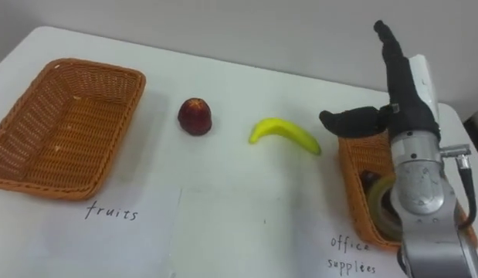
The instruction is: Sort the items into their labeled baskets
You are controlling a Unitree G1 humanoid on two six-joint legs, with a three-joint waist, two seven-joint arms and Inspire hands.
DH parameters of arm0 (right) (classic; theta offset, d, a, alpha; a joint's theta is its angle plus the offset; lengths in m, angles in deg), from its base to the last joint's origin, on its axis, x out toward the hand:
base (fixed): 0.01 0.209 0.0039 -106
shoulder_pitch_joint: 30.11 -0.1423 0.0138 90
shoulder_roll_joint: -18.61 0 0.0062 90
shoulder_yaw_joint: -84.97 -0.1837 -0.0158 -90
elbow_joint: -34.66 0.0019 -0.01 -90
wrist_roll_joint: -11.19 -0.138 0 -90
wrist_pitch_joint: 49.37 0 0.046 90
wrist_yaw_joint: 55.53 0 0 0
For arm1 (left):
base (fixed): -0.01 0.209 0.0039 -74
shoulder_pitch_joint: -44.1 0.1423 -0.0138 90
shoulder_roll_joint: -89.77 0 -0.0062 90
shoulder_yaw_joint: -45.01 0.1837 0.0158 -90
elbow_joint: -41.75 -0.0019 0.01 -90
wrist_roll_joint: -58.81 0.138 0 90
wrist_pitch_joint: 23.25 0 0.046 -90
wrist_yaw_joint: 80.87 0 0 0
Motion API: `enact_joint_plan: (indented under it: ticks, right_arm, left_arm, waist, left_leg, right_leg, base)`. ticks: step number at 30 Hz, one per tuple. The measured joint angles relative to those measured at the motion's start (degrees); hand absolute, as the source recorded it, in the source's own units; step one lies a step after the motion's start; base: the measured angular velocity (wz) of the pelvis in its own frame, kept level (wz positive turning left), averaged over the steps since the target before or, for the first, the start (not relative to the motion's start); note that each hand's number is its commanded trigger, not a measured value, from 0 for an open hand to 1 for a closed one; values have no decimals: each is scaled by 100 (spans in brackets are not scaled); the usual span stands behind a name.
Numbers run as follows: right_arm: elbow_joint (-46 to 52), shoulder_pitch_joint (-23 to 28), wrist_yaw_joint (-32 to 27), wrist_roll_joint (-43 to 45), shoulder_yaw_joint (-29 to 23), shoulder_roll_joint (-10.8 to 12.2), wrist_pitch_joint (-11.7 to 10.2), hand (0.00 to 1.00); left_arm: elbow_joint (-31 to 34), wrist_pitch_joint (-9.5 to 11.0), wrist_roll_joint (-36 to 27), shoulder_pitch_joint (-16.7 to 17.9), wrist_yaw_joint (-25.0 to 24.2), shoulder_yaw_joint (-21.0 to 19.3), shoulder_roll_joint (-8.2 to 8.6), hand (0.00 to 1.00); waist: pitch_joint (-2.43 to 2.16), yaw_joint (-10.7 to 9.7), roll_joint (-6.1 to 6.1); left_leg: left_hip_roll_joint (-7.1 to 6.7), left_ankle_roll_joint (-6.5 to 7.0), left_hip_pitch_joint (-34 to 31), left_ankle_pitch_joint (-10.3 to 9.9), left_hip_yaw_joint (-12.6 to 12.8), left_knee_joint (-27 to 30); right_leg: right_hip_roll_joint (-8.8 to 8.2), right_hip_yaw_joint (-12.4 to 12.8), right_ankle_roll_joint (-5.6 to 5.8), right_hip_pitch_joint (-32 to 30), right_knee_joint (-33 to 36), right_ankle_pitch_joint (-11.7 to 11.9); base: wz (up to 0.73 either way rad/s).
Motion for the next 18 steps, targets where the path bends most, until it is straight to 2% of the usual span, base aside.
enact_joint_plan:
  ticks: [4, 9, 11, 12, 15, 18]
  right_arm:
    - [-166, -164, 180, -18, 219, -14, 22, 0]
    - [-414, -405, 273, 71, 459, -22, 89, 0]
    - [-414, -409, 400, 229, 488, -39, 89, 0]
    - [-413, -409, 432, 229, 488, -55, 89, 0]
    - [-413, -410, 571, 245, 489, -231, 88, 0]
    - [-414, -414, 719, 437, 489, -341, 88, 0]
  left_arm:
    - [15, -5, -1, -88, 17, 18, -41, 0]
    - [15, -70, -16, -226, 57, 19, -111, 0]
    - [12, -43, -8, -285, 58, 17, -171, 0]
    - [9, -25, -8, -285, 58, 17, -184, 0]
    - [7, 20, -1, -284, 59, 15, -207, 0]
    - [5, 19, -1, -277, 58, 8, -207, 0]
  waist:
    - [25, -48, -70]
    - [16, -24, -94]
    - [1, 33, -129]
    - [9, 38, -125]
    - [25, 77, -175]
    - [21, 89, -214]
  left_leg:
    - [-9, 1, -125, -1, -65, 55]
    - [-7, 9, -276, 12, -41, 88]
    - [-7, 10, -299, 14, -40, 87]
    - [-8, 11, -299, 14, -40, 88]
    - [-13, 16, -302, 18, -40, 105]
    - [-11, 16, -305, 18, -39, 109]
  right_leg:
    - [-14, -117, -8, -34, 2, 5]
    - [-16, -117, -30, -179, 10, 24]
    - [-21, -145, -30, -194, 7, 25]
    - [-22, -156, -30, -194, 7, 25]
    - [-28, -159, -30, -193, 2, 25]
    - [-29, -157, -30, -190, 0, 25]
  base:
    - [11]
    - [1]
    - [2]
    - [0]
    - [0]
    - [2]
